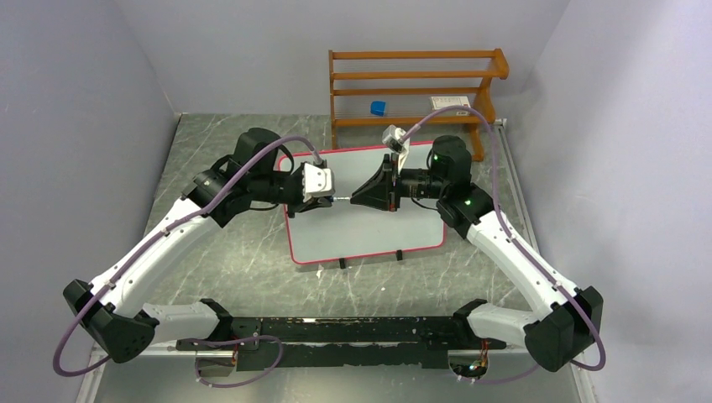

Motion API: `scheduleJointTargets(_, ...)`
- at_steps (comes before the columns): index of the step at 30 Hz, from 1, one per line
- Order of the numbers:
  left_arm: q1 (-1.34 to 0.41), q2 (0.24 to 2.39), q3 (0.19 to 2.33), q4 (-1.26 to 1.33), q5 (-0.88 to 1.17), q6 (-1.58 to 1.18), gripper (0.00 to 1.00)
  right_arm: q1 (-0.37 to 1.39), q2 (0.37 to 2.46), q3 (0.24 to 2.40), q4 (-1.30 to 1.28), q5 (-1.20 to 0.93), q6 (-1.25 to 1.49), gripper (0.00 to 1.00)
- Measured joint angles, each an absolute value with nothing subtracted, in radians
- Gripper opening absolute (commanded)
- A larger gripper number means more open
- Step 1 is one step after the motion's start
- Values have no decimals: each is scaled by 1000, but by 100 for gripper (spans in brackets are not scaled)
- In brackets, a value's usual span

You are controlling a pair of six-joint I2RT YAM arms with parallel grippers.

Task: Write a sentence on the whiteboard
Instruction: Open the whiteboard marker at the center of the board.

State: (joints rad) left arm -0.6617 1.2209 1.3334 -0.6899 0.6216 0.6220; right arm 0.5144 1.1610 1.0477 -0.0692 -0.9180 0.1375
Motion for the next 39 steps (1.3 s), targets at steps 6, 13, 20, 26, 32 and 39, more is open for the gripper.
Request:
scheduleJointTargets(6, -662, 1215, 1324, -693, 614, 620, 5, 516, 1184, 1065, -82, -934, 139, 24)
scheduleJointTargets(13, -662, 1212, 1324, -684, 610, 613, 5, 523, 1206, 1084, -87, -935, 141, 28)
scheduleJointTargets(20, -662, 1210, 1324, -678, 606, 612, 5, 529, 1209, 1084, -102, -936, 141, 29)
scheduleJointTargets(26, -662, 1210, 1324, -680, 607, 613, 5, 530, 1209, 1084, -104, -936, 140, 29)
scheduleJointTargets(32, -662, 1210, 1324, -681, 607, 614, 5, 530, 1209, 1086, -104, -938, 141, 29)
scheduleJointTargets(39, -662, 1216, 1325, -685, 608, 614, 5, 530, 1210, 1086, -104, -947, 142, 28)
